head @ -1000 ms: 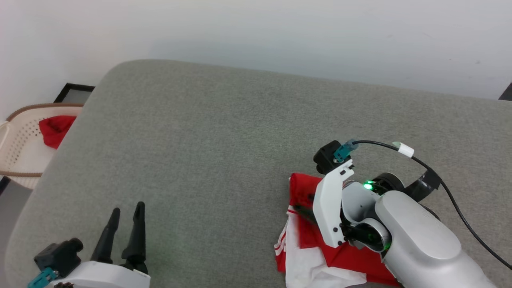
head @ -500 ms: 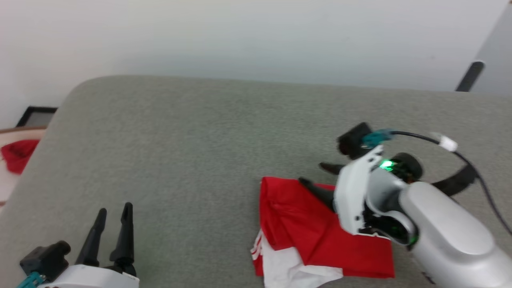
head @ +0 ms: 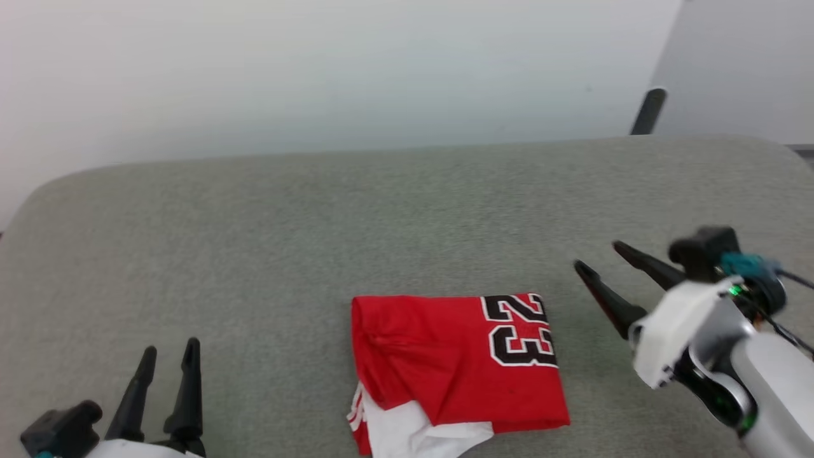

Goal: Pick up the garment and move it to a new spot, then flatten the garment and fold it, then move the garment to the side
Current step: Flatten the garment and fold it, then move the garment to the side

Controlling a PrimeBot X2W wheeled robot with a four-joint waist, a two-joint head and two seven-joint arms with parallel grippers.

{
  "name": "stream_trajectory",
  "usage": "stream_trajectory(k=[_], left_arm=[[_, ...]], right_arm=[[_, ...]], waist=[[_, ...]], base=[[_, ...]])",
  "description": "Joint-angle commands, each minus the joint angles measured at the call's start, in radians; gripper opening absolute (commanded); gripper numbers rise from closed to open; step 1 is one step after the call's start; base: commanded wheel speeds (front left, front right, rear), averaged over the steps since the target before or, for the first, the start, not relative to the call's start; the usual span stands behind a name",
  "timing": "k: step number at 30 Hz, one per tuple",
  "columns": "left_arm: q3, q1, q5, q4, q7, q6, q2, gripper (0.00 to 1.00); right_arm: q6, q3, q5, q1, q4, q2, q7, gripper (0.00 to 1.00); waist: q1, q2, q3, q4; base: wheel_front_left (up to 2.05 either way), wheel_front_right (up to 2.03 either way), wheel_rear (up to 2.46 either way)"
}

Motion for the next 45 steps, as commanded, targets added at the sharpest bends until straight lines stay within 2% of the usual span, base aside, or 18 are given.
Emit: stream_trajectory(k=[1, 13, 25, 36, 45], left_arm=[[0.004, 0.015, 0.010, 0.000, -0.003, 0.005, 0.005, 1.00], [0.049, 0.046, 0.045, -0.005, -0.004, -0.002, 0.000, 1.00], [0.094, 0.044, 0.079, -0.004, -0.002, -0.020, -0.017, 1.00], [0.111, 0.041, 0.099, 0.008, -0.003, -0.029, -0.035, 1.00], [0.114, 0.031, 0.102, 0.013, -0.002, -0.035, -0.022, 1.00]], right_arm=[[0.000, -0.024, -0.007, 0.033, -0.001, -0.006, -0.026, 1.00], [0.000, -0.247, -0.047, 0.244, -0.030, -0.016, -0.132, 1.00], [0.000, -0.380, -0.100, 0.372, -0.106, 0.031, -0.118, 1.00], [0.000, -0.430, -0.131, 0.419, -0.160, 0.062, -0.073, 1.00], [-0.001, -0.375, -0.140, 0.403, -0.178, 0.084, -0.021, 1.00]], waist=[[0.0000, 0.0000, -0.020, -0.032], [0.0000, 0.0000, -0.046, -0.046], [0.0000, 0.0000, -0.055, -0.038], [0.0000, 0.0000, -0.057, -0.028], [0.0000, 0.0000, -0.054, 0.036]], base=[[0.00, 0.00, 0.00], [0.00, 0.00, 0.00], [0.00, 0.00, 0.00], [0.00, 0.00, 0.00], [0.00, 0.00, 0.00]])
